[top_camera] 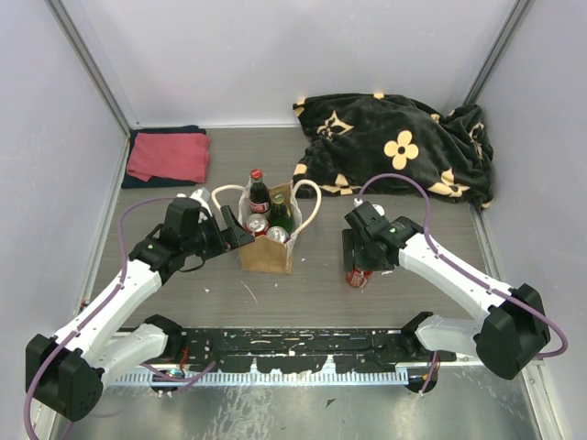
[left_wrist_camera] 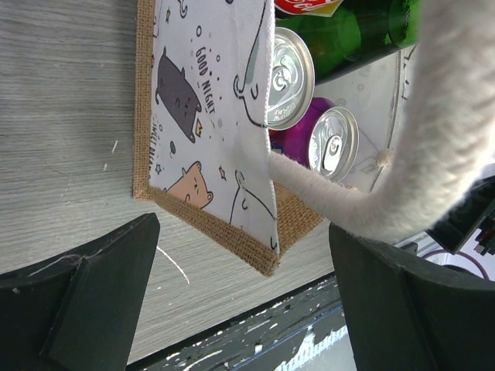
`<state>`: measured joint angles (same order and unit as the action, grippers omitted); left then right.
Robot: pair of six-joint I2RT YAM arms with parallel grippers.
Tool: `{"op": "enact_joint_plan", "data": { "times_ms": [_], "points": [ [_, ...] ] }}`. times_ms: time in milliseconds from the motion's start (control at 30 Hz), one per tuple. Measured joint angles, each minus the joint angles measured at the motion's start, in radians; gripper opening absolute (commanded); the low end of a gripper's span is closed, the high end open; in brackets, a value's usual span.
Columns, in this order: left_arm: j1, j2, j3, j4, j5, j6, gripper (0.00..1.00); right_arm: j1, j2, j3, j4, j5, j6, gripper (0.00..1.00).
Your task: Place the beverage into the canvas bag
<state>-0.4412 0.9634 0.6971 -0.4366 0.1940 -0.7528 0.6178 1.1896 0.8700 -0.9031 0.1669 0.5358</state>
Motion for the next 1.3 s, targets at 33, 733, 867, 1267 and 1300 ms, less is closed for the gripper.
{"op": "enact_joint_plan", "data": {
  "times_ms": [33, 733, 867, 1267, 1300],
  "points": [
    [0.0, 0.0, 0.0, 0.0, 0.0, 0.0, 0.98, 0.0, 0.001, 0.001, 0.001, 0.0, 0.0, 0.38],
    [0.013, -0.019, 0.0, -0.019, -0.04, 0.058, 0.98, 0.0, 0.037, 0.67, -0.212, 0.084, -0.024, 0.01],
    [0.018, -0.019, 0.0, -0.019, -0.04, 0.062, 0.98, 0.0, 0.075, 0.838, -0.241, 0.077, -0.045, 0.01],
    [0.02, -0.019, 0.0, -0.019, -0.023, 0.09, 0.98, 0.109, 0.17, 1.007, -0.159, 0.005, -0.09, 0.01],
    [0.02, -0.019, 0.0, -0.019, -0.017, 0.093, 0.98, 0.141, 0.192, 1.007, -0.148, 0.007, -0.092, 0.01]
  ]
}}
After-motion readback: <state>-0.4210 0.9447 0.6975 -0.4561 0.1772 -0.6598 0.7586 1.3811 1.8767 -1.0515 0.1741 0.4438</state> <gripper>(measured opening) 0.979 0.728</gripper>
